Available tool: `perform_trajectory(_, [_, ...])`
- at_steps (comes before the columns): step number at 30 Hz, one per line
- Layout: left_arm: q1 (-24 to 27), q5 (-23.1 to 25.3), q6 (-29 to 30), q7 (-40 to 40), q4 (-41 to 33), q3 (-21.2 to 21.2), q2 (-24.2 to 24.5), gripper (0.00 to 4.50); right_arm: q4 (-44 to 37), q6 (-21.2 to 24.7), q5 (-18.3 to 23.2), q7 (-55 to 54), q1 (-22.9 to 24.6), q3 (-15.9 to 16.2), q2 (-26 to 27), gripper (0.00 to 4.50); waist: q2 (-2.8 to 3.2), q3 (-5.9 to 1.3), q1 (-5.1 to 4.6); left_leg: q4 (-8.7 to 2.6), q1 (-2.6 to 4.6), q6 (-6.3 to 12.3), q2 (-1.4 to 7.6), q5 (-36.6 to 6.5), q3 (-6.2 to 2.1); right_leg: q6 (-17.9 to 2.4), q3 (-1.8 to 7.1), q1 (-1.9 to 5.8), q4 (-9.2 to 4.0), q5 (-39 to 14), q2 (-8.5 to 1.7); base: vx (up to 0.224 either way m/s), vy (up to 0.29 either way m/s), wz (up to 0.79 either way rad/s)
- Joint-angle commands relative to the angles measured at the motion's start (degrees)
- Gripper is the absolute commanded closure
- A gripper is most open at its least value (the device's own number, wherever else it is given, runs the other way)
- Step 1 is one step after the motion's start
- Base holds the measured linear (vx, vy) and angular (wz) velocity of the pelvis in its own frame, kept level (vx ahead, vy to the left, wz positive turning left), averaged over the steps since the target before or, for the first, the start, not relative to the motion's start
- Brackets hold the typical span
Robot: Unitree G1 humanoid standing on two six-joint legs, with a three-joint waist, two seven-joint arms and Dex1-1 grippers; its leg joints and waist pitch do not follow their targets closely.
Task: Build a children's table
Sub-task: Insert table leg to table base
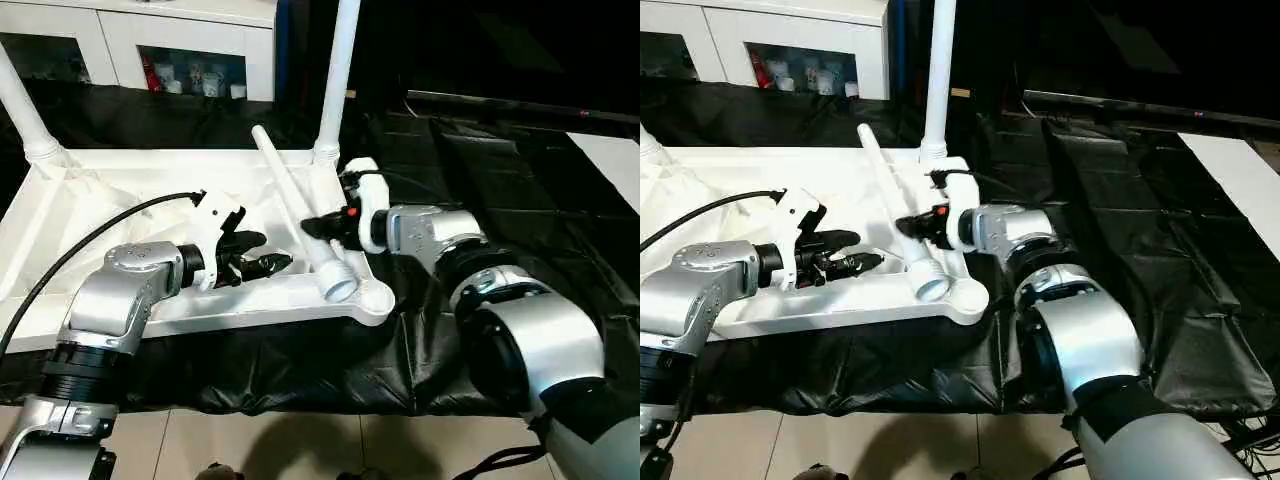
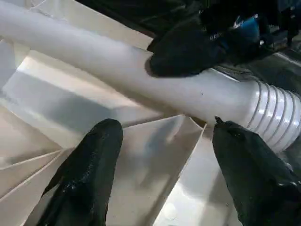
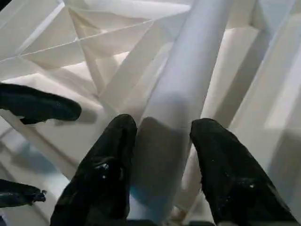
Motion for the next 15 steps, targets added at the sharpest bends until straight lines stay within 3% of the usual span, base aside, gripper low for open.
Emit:
perform_trajectory(1, [-0.28,0.03,-0.47,0.06,-0.28,-1.04,0.08,1.05,0.45,1.15,-1.06,0.13,-0.80,0.12,-0.10,1.99,1.35,-3.90,-0.06,-4.09,1.02,-2.85,1.83,-14.29,-0.95,-11.22,3.47,2.92,-4.07,-13.66,-3.53,0.000,0.000,0.00])
perform_trajectory(9, [-0.28,-0.01,-0.41,-0.07,-0.41,-1.43,-0.05,1.05,1.07,1.32,-4.69,-2.19,0.02,3.66,-0.03,1.35,1.48,-3.91,0.05,-4.07,1.04,-3.13,1.81,-13.70,-0.93,-11.20,3.48,2.93,-4.00,-13.34,-3.62,0.000,0.000,0.00])
perform_trajectory(15, [-0.41,-0.06,-0.60,-0.01,-0.31,-1.66,-0.12,1.05,1.30,2.17,-5.03,-1.57,0.63,3.74,0.11,1.50,1.52,-3.89,0.12,-4.11,1.14,-3.28,1.84,-14.43,-0.94,-10.79,3.51,2.85,-4.06,-13.82,-3.56,0.000,0.000,0.00])
